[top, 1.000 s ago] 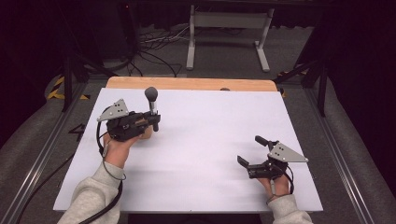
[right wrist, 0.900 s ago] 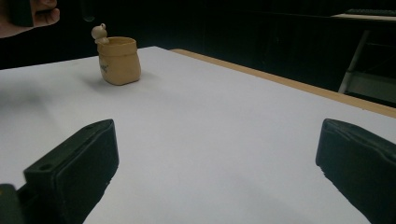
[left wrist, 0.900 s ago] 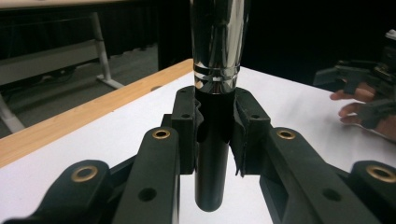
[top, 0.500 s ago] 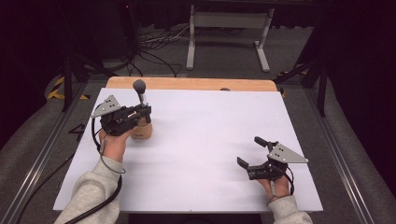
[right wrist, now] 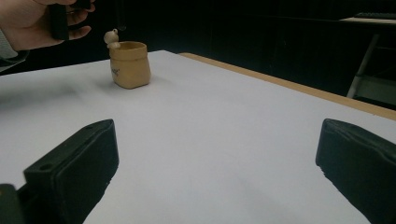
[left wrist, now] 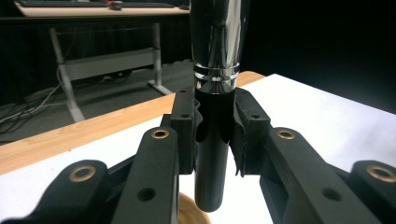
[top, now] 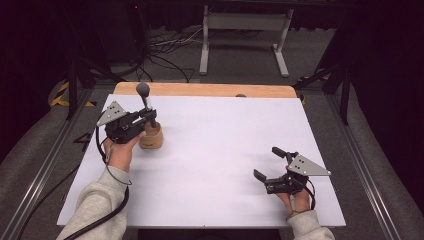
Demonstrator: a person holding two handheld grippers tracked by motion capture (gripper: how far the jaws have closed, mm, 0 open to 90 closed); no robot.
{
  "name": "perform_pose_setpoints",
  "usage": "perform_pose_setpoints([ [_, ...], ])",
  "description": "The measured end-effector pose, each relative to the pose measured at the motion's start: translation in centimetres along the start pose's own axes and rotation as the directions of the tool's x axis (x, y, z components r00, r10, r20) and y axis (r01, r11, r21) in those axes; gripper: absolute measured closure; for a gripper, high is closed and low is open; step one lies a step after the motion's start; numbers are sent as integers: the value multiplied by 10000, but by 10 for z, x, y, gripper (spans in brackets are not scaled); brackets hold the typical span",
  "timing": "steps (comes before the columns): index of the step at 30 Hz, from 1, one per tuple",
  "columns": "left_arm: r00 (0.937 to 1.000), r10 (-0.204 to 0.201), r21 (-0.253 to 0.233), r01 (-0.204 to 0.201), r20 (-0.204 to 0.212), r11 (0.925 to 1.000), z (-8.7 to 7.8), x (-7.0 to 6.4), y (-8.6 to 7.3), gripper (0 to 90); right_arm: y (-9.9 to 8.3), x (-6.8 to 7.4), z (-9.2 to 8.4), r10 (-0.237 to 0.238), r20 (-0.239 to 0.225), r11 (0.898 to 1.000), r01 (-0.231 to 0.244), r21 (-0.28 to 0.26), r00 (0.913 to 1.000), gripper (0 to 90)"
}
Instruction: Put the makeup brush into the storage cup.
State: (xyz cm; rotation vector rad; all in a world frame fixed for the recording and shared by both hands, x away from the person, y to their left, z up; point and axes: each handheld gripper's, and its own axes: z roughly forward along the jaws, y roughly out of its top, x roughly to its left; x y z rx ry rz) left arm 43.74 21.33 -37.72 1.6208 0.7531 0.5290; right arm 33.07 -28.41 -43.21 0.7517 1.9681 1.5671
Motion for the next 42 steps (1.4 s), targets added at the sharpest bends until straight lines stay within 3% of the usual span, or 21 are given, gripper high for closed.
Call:
perform_pose_setpoints([
  [7,9995,-103,88,106,-305,9999,4,3,-9,735,0,0,1,50,-178,10000,-50,-25,9998,0],
  [16,9968,229,121,-220,-763,9997,8,3,-20,734,1,3,1,20,-391,9999,-24,-116,9992,0],
  [23,9964,131,143,-120,-836,9998,9,8,-27,734,1,4,2,8,-567,9998,-18,-173,9984,0],
  [26,9957,362,149,-350,-857,9993,9,9,-30,734,1,5,2,29,-642,9998,-43,-213,9979,0],
  [31,9963,-1,29,3,-862,10000,10,12,-35,733,1,6,3,28,-759,9997,-46,-234,9971,0],
  [42,9956,24,26,-22,-940,10000,9,16,-42,733,0,7,4,50,-871,9997,-71,-236,9962,0],
])
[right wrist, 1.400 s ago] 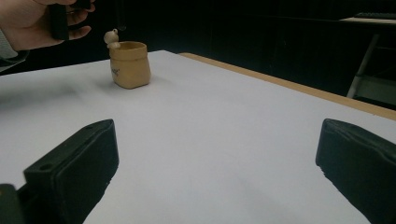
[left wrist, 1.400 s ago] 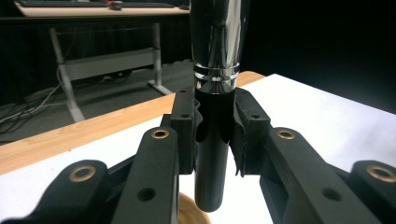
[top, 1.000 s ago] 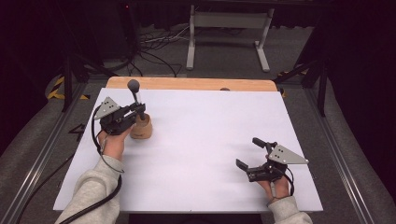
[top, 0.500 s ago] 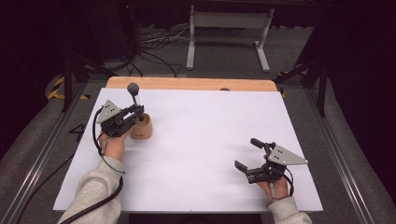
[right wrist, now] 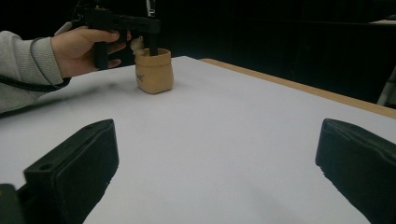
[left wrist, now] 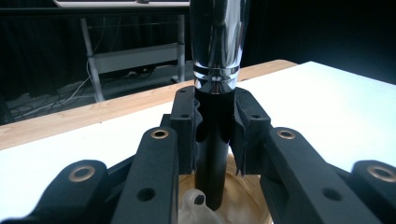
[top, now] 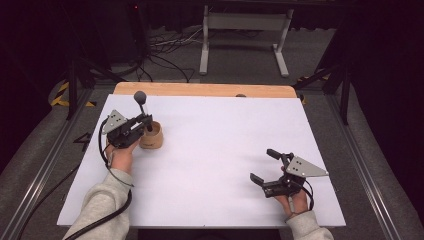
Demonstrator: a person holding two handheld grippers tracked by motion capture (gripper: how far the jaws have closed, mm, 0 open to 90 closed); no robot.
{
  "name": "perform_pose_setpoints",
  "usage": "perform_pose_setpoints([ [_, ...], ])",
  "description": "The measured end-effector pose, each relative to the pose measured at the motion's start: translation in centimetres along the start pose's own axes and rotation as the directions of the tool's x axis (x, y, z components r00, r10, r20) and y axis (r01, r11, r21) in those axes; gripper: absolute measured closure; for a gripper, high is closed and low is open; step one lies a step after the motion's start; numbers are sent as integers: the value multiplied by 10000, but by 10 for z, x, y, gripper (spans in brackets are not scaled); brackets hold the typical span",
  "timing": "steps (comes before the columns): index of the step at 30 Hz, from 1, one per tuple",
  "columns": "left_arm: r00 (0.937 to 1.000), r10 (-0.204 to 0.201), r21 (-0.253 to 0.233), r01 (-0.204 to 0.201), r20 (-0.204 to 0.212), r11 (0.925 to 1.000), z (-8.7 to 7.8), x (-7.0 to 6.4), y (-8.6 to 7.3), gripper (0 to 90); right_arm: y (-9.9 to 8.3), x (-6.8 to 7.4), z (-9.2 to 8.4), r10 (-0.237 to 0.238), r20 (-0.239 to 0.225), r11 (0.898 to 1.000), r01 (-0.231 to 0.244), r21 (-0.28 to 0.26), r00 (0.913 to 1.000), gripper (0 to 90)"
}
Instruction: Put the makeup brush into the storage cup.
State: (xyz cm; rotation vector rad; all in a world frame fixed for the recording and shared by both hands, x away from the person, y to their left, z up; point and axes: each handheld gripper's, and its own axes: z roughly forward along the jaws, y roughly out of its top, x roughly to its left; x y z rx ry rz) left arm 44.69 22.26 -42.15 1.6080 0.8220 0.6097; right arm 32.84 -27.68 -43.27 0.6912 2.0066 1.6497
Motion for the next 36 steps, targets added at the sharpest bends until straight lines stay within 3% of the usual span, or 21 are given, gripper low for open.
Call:
perform_pose_setpoints([
  [9,9999,110,525,-114,87,9986,4,-1,-5,733,0,0,0,33,-4,10000,-33,39,10000,0],
  [19,9994,23,475,-40,358,9989,3,-2,-5,725,0,0,0,57,-27,10000,-57,29,10000,0],
  [21,9969,-237,164,225,744,9996,1,-1,-5,629,0,0,0,62,-19,10000,-62,14,10000,0],
  [25,9919,-622,-78,634,1111,9980,-4,-1,-3,467,0,-1,-1,110,-64,9999,-110,-86,9999,0],
  [27,9921,-539,-224,568,1130,9981,-6,-2,-2,449,0,-1,-1,124,-57,9999,-124,-93,9999,0],
  [29,9943,-421,-481,470,984,9977,-10,-3,0,326,0,-2,-1,138,-45,9999,-138,-99,9999,0],
  [30,9927,-536,-616,605,1081,9963,-13,-4,2,234,0,-2,-1,147,-42,9999,-148,-86,9999,0],
  [34,9874,-725,-689,828,1408,9942,-18,-7,5,147,0,-2,0,167,-40,9998,-168,-51,9999,0],
  [36,9886,-419,-735,529,1447,9959,-22,-11,7,127,1,-3,2,122,-51,9999,-123,-60,9999,0],
])
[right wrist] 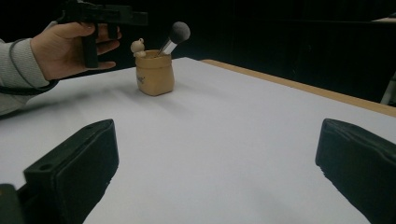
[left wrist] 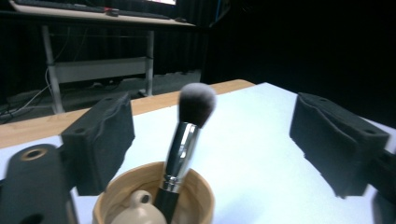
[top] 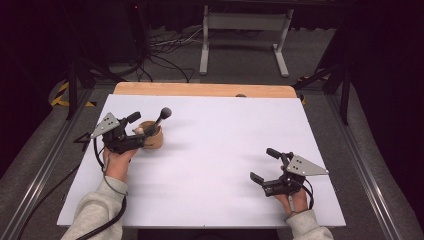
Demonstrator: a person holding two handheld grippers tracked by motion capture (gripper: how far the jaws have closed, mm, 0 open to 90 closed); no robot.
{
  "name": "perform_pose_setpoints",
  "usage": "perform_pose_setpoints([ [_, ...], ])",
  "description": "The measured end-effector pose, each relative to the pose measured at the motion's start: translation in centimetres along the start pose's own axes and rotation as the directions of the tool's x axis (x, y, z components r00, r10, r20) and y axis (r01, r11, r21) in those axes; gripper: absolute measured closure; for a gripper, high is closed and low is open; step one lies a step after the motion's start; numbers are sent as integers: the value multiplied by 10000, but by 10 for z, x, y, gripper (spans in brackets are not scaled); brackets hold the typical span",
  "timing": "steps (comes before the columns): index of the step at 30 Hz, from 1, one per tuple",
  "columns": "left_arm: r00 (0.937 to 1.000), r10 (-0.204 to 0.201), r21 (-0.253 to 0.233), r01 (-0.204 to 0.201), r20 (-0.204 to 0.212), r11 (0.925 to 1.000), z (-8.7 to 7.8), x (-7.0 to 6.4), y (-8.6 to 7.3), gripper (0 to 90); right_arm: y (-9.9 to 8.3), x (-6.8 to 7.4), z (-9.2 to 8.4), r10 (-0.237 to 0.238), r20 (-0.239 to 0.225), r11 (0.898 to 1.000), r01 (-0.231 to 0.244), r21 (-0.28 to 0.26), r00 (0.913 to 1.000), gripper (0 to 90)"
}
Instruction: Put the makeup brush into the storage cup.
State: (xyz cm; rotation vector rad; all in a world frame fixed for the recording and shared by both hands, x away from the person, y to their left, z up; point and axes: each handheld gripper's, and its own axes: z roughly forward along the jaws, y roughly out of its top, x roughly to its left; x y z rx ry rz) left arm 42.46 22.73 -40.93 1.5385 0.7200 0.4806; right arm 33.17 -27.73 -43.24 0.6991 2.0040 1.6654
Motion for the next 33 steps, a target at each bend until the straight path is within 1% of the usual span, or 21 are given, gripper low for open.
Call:
perform_pose_setpoints([
  [1,9997,232,-61,-232,-12,9997,-2,-2,2,84,1,0,1,18,1,10000,-18,-2,10000,0],
  [2,9994,356,-75,-356,25,9993,-5,-5,3,69,1,-1,1,15,2,10000,-15,-1,10000,0],
  [4,9990,407,-181,-403,195,9990,-11,-9,6,59,1,-1,1,11,6,10000,-11,-2,10000,0],
  [7,9984,352,-192,-343,454,9992,-19,-15,9,49,2,-2,2,-4,29,10000,4,-22,10000,0],
  [9,9974,441,-213,-429,561,9989,-23,-17,10,42,2,-2,2,-26,46,10000,27,-22,10000,0],
  [11,9966,430,-236,-414,706,9989,-28,-21,10,34,2,-2,1,-6,77,10000,6,-27,10000,0],
  [13,9956,272,-317,-244,901,9992,-31,-23,9,28,3,-3,-1,-25,121,10000,26,-47,9999,0],
  [14,9941,152,-322,-118,1069,9994,-33,-24,8,21,3,-3,-2,-33,133,10000,34,-45,9999,0],
  [15,9934,92,-269,-62,1143,9996,-35,-26,7,14,4,-3,-3,-23,158,10000,24,-86,9999,0],
  [16,9931,117,-188,-96,1171,9998,-37,-27,7,11,4,-4,-4,-24,184,9999,27,-127,9998,0],
  [17,9924,254,-156,-237,1200,9996,-38,-28,6,10,4,-4,-4,-43,205,9999,46,-142,9998,0],
  [18,9913,302,-105,-291,1285,9995,-41,-32,3,10,5,-5,-5,-33,237,9999,37,-157,9997,0],
  [19,9913,302,-105,-291,1285,9995,-41,-32,3,10,5,-5,-5,-33,237,9999,37,-157,9997,0],
  [22,9889,259,14,-264,1464,9997,-45,-37,-1,10,5,-5,-6,-77,235,9998,82,-183,9997,0],
  [23,9883,325,-19,-326,1491,9995,-45,-38,-2,10,5,-4,-7,-67,250,9998,72,-179,9997,0],
  [25,9876,328,16,-334,1535,9994,-47,-41,-3,9,5,-5,-8,-67,263,9998,72,-179,9996,0],
  [27,9854,446,137,-475,1643,9988,-48,-43,-5,8,5,-5,-10,-94,288,9997,100,-210,9995,0],
  [29,9843,415,143,-447,1715,9989,-49,-44,-8,6,5,-5,-10,-65,294,9997,72,-226,9995,0],
  [30,9834,369,254,-421,1777,9988,-49,-44,-10,5,5,-5,-11,-57,302,9997,65,-239,9995,0],
  [32,9832,368,276,-424,1788,9987,-49,-43,-12,2,5,-5,-11,-93,305,9997,100,-238,9995,0],
  [33,9824,243,358,-314,1853,9989,-50,-43,-15,2,5,-5,-11,-93,305,9997,100,-238,9995,0],
])
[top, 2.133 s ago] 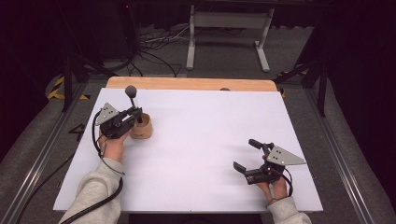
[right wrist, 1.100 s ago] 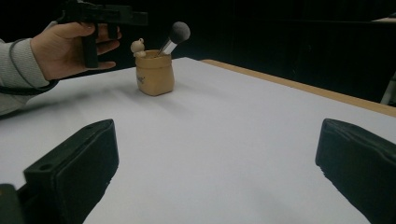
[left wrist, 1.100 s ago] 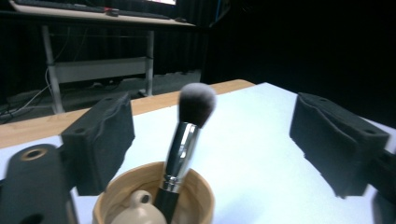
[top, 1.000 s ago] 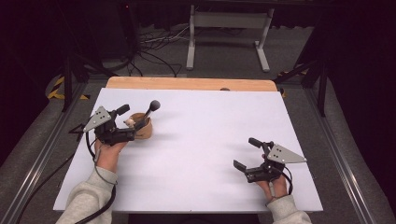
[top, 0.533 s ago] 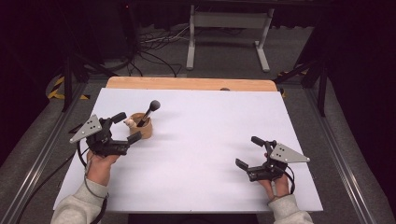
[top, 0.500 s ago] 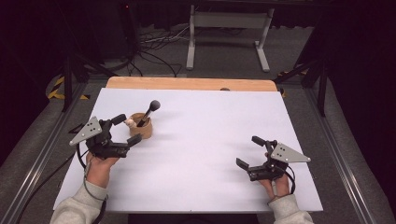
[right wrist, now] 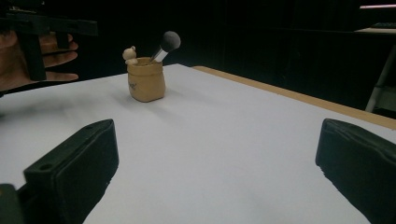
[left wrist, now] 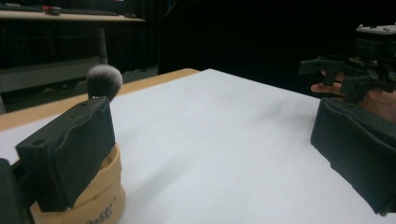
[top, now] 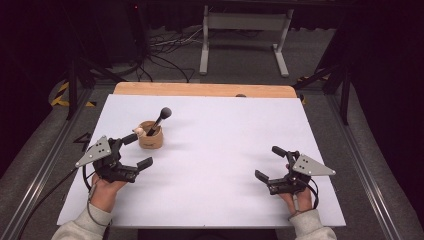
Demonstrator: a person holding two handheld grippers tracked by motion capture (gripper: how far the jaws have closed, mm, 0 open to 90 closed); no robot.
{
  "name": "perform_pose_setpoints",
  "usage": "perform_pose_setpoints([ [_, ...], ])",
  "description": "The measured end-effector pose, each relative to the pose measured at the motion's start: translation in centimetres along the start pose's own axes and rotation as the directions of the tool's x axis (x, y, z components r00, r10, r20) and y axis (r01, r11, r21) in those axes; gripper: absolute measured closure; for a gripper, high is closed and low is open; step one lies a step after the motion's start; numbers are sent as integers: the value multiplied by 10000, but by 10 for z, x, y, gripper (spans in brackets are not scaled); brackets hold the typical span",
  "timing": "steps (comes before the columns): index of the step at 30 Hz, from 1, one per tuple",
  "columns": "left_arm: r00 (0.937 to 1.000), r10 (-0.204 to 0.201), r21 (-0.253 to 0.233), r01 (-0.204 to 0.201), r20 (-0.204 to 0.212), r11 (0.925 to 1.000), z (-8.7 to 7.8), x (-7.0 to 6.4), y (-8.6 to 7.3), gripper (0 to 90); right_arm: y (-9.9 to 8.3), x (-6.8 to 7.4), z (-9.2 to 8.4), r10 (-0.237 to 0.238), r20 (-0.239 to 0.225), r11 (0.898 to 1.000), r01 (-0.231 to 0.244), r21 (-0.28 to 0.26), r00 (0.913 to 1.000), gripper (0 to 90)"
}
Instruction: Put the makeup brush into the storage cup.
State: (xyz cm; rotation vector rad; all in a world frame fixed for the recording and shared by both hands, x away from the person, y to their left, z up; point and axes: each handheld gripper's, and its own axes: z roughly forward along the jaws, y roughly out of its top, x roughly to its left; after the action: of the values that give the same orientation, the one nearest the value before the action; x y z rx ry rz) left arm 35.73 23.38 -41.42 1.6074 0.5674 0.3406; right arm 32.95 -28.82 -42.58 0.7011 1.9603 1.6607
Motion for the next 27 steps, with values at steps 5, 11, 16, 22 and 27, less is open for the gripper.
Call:
perform_pose_setpoints([
  [5,10000,-94,-36,94,3,9999,-3,-4,-9,1,0,1,0,-17,-49,10000,17,-3,10000,0],
  [11,10000,-46,69,46,14,10000,-8,-7,-18,0,-1,1,0,-4,-62,10000,3,-59,10000,0],
  [16,10000,27,214,-26,-14,9998,-9,-8,-23,0,-3,2,-1,-16,-119,9999,15,-145,9999,0],
  [22,9998,187,538,-192,98,9984,-7,-10,-31,0,-5,2,-1,-8,-158,9999,5,-160,9999,0],
  [27,9988,367,612,-385,309,9974,-4,-13,-35,0,-6,3,0,-2,-181,9998,-1,-205,9998,0],
])
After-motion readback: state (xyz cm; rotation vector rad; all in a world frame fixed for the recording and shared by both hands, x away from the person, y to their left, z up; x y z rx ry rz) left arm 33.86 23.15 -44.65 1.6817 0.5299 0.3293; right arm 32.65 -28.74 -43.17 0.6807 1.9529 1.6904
